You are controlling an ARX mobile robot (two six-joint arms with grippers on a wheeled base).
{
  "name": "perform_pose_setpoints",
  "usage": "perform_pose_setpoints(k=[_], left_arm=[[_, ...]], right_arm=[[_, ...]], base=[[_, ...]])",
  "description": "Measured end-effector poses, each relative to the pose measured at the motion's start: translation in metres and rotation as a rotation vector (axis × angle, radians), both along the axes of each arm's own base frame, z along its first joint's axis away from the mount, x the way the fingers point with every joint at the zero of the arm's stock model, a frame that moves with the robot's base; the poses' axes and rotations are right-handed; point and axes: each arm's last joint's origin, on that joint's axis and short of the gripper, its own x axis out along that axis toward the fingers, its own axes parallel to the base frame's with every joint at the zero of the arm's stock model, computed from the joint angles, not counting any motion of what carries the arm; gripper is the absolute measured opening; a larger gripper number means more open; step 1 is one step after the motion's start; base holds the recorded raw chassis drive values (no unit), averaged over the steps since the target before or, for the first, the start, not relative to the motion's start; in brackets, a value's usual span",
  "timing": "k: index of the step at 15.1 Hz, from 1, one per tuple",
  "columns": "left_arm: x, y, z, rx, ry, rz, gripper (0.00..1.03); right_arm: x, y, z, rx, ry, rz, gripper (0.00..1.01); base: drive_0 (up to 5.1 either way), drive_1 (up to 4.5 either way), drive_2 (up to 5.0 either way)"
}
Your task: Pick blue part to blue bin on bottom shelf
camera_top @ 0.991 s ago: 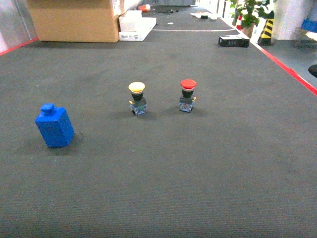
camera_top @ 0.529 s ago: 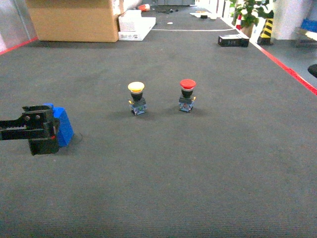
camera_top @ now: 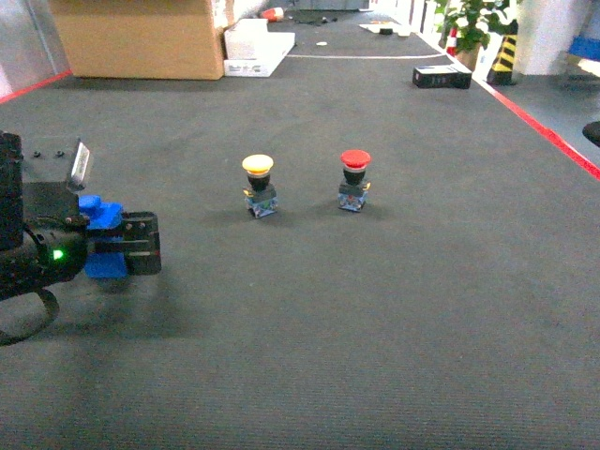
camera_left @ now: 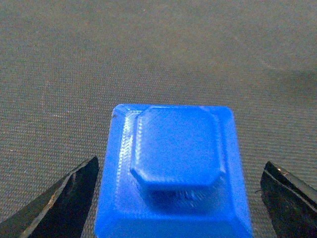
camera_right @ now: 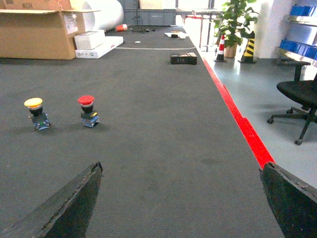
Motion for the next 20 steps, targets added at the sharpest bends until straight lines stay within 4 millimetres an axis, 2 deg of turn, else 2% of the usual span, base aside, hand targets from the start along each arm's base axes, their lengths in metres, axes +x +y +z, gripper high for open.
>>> perform_pose_setpoints(k=[1, 2, 3, 5, 8, 11, 12, 14, 15, 17, 20], left_arm=[[0.006, 0.002, -0.004, 0.007, 0.009, -0.001, 0.97], [0.009, 0.003, -0.006, 0.01, 0.015, 0.001, 0.84], [0.012, 0.003, -0.004, 0.009, 0.012, -0.003, 0.66], [0.012, 0.003, -0.004, 0.007, 0.025, -0.007, 0.46], [0.007, 0.001, -0.001, -0.004, 0.039, -0.004, 0.44], [-0.016, 0.003, 0.014, -0.008, -0.005, 0.031, 0.44], [-0.026, 0.004, 0.025, 0.002, -0.055, 0.054, 0.44], [-0.06, 0.004, 0.064, 0.033, -0.208, 0.077, 0.44], [-0.089, 0.004, 0.086, 0.039, -0.248, 0.076, 0.44], [-0.151, -0.001, 0.102, 0.056, -0.244, 0.066, 0.44], [-0.201, 0.001, 0.141, 0.065, -0.37, 0.15, 0.43]], right_arm=[[0.0, 0.0, 0.0, 0.0, 0.0, 0.0, 0.98], [0.0, 0.0, 0.0, 0.0, 0.0, 0.0, 0.98], [0.0, 0.0, 0.0, 0.0, 0.0, 0.0, 0.98], [0.0, 0.0, 0.0, 0.0, 0.0, 0.0, 0.98], [0.0, 0.0, 0.0, 0.0, 0.0, 0.0, 0.98], [0.0, 0.0, 0.0, 0.0, 0.0, 0.0, 0.98], [0.0, 0.0, 0.0, 0.0, 0.0, 0.0, 0.98], [0.0, 0.0, 0.0, 0.0, 0.0, 0.0, 0.98], [0.0, 0.0, 0.0, 0.0, 0.0, 0.0, 0.98], [0.0, 0.0, 0.0, 0.0, 0.0, 0.0, 0.98], [0.0, 0.0, 0.0, 0.0, 0.0, 0.0, 0.98]], base=[[0.0, 0.0, 0.0], [0.0, 0.0, 0.0], [0.0, 0.0, 0.0], [0.0, 0.0, 0.0], [0.0, 0.0, 0.0], [0.0, 0.0, 0.0], [0.0, 0.0, 0.0], [0.0, 0.0, 0.0], [0.0, 0.0, 0.0], [0.0, 0.0, 0.0], [0.0, 0.0, 0.0]])
